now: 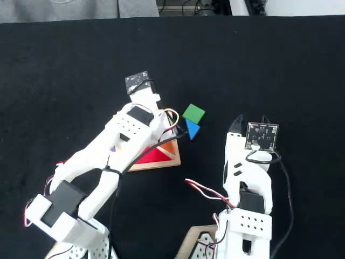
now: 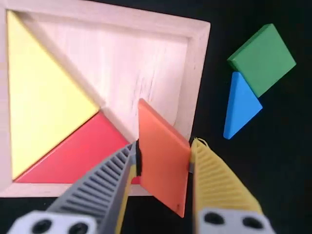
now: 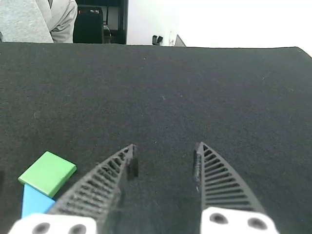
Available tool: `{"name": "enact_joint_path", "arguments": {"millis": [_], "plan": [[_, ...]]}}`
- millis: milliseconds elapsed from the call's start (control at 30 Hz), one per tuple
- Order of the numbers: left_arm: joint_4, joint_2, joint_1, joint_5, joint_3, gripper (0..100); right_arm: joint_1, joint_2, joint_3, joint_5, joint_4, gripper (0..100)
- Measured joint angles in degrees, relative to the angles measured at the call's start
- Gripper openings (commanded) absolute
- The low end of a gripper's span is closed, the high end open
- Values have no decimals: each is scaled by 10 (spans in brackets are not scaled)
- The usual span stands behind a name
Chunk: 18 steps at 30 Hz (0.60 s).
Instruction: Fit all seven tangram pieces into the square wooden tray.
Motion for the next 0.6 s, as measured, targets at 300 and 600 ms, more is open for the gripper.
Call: {"name": "enact_joint_path", "arguments": {"millis": [300,600], "plan": [[-15,0,2,-39,8,175,0,0,0,0,0,198],[-5,76,2,-52,-7,216,0,0,0,0,0,198]]}}
